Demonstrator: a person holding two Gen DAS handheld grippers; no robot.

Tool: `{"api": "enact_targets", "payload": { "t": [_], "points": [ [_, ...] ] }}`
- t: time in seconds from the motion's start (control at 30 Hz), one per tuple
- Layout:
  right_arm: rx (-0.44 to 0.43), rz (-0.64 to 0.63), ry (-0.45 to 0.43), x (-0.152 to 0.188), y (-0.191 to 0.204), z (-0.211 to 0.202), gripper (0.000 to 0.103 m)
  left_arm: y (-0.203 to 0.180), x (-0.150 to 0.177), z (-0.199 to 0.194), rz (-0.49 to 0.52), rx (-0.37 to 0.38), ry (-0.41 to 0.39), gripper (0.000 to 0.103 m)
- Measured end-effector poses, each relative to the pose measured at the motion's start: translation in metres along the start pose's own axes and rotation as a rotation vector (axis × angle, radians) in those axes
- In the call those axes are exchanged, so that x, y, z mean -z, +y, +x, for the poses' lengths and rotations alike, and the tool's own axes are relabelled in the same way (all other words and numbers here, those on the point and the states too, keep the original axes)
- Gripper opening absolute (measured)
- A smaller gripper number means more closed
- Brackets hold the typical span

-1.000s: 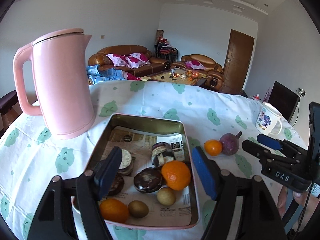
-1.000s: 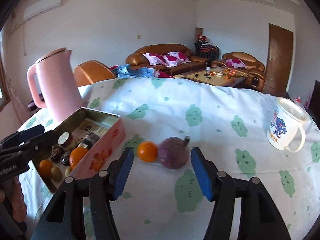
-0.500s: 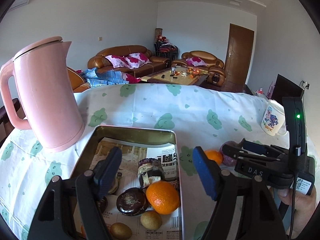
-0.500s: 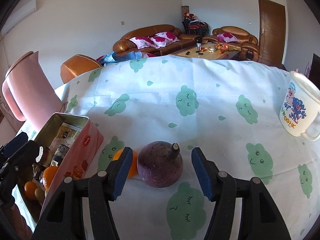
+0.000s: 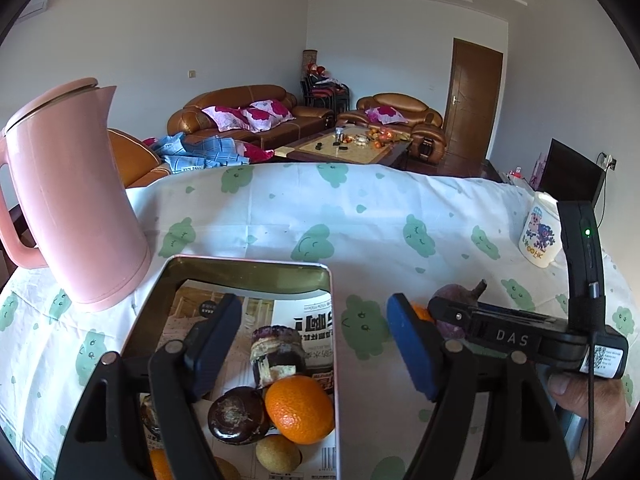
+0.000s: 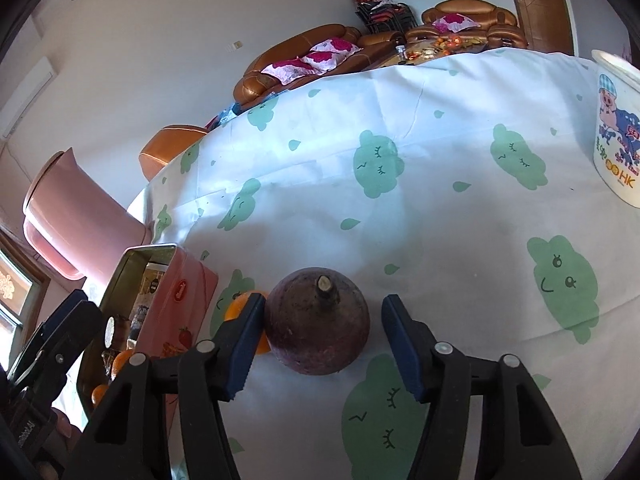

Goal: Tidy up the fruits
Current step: 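Grasp the small orange with the left tool while the right tool grasps the mangosteen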

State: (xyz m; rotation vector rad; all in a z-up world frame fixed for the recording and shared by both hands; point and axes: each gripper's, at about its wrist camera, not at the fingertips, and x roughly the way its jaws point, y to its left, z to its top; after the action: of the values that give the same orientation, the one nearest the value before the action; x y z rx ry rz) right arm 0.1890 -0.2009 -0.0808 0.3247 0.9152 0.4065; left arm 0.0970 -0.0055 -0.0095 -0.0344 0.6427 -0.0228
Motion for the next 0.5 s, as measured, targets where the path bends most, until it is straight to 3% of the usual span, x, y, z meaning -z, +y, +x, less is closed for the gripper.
{"api": "enact_targets", "payload": {
  "t": [0.13,0.23,0.43,0.5],
  "points": [
    [-0.012,-0.013,-0.005,0.004,-0.002,-0.006,0.053,-0.012,-0.003,0.002,0.015,0.014,0.006,0.078],
    [-0.003,-0.032,-0.056,0.003,-0.003,-0.022,0.053,-0.022,-0.003,0.006,0.026,0.025,0.017,0.078],
    [0.224,-0.142,-0.167,0.006,-0.011,-0.052,0.053,-0.049,0.002,0.021,0.082,0.043,0.056,0.076],
    [0.255,-0.148,-0.17,0.006,-0.019,-0.054,0.053,-0.061,0.002,0.028,0.105,0.054,0.074,0.066]
  ]
}}
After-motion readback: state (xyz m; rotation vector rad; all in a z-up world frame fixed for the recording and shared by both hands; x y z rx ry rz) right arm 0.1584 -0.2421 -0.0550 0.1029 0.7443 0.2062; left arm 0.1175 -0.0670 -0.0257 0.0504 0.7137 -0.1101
